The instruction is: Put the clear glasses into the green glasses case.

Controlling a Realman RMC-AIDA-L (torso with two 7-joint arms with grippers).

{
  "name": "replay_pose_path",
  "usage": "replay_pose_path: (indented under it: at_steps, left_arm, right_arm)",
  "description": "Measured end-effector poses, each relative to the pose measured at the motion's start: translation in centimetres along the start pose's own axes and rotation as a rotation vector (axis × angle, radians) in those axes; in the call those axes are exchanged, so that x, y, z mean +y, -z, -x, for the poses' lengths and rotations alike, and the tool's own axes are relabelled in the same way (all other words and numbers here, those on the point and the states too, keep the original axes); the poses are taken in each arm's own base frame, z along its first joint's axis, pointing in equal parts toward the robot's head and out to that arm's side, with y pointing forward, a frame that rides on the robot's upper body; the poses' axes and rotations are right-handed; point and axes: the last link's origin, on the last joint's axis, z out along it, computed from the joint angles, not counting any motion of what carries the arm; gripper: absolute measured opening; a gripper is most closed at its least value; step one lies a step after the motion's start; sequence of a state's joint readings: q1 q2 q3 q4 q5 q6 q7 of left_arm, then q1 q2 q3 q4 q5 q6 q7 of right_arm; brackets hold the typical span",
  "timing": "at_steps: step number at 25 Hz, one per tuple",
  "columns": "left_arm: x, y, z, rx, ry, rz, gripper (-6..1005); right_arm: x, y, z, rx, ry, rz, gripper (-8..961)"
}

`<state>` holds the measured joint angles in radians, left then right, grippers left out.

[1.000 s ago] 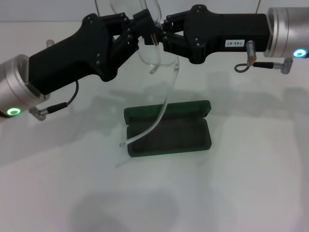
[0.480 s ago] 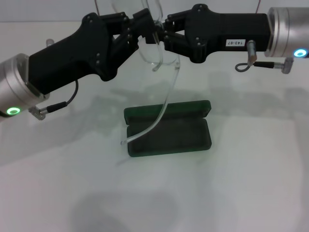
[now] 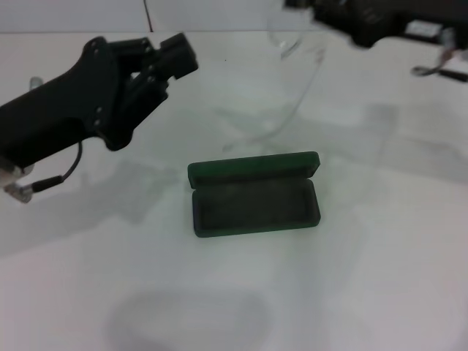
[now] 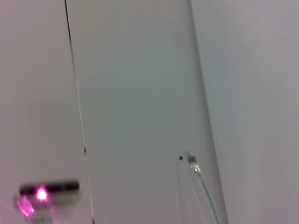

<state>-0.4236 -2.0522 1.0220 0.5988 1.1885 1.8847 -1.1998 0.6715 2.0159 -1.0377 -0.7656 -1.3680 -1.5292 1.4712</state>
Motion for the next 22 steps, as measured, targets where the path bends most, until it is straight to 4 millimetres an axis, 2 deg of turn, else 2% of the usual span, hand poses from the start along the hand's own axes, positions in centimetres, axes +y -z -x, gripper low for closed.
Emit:
replay_pose_path:
  at_steps: [7,11,14,19,22]
  left_arm:
    - [0.6,1.4,0.6,-0.025,0.021,-0.029,63]
    - [1.1,0.8,1.3,-0.056,0.043,0.016,63]
    - [1.4,-0.9,2.0,-0.068,0.055,0.079,63]
    - [1.8,-3.8,2.3,-0.068,0.069,0.198,64]
    - [1.8,-4.6,2.2,-0.049,0.061,0.223,64]
  right_arm:
    - [1.1,4.6,2.8,-0.241,0.014,0.021,112]
    - [1.6,5.9,3.7,-0.387,0.014,0.02,113]
    - [1.3,5.0,3.8,-0.462,-0.003,0.027,113]
    - [0.6,0.4,2.7,-0.461,-0.057,0.082,113]
    - [0.8,-2.1,1.5,-0.395,-0.076,0.105,113]
